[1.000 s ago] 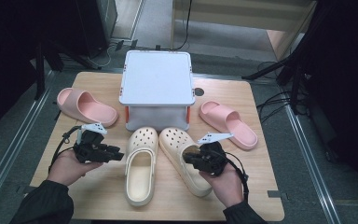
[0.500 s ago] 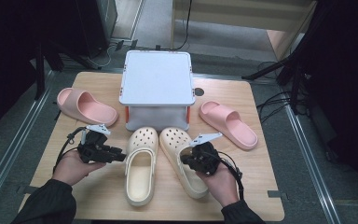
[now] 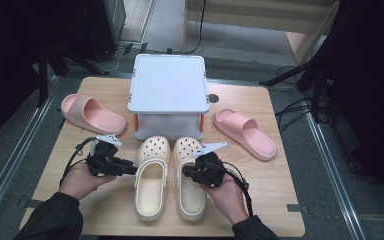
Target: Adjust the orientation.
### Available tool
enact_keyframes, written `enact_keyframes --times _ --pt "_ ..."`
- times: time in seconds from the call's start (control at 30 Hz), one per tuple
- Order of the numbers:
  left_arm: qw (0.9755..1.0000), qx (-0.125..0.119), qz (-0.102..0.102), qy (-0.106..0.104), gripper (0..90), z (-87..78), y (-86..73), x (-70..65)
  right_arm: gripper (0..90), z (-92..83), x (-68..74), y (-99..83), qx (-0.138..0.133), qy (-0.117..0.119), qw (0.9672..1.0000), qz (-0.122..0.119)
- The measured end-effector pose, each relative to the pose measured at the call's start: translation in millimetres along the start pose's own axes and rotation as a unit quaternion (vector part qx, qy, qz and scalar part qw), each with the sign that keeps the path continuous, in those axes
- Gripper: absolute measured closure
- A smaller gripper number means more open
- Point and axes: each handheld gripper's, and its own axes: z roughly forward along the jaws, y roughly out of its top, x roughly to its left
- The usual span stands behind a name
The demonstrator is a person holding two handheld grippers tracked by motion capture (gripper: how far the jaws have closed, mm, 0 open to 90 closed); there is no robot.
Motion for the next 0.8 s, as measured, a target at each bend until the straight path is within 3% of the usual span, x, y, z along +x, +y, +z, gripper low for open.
enact_keyframes --times 0.43,0.57,0.8 --pt "0.9998 0.012 0.008 -0.012 63.5 8.7 0.7 -8.3 85.6 6.4 0.7 1.9 -0.009 0.006 0.9999 -0.011" --pt "0.9998 0.009 -0.001 -0.018 64.2 9.8 0.2 -8.6 85.6 7.1 0.7 2.0 -0.011 0.007 0.9998 -0.015" --pt "0.9999 0.008 0.005 -0.011 62.2 6.7 0.3 -10.8 80.2 5.8 -1.2 -0.2 -0.016 0.001 0.9998 -0.016"
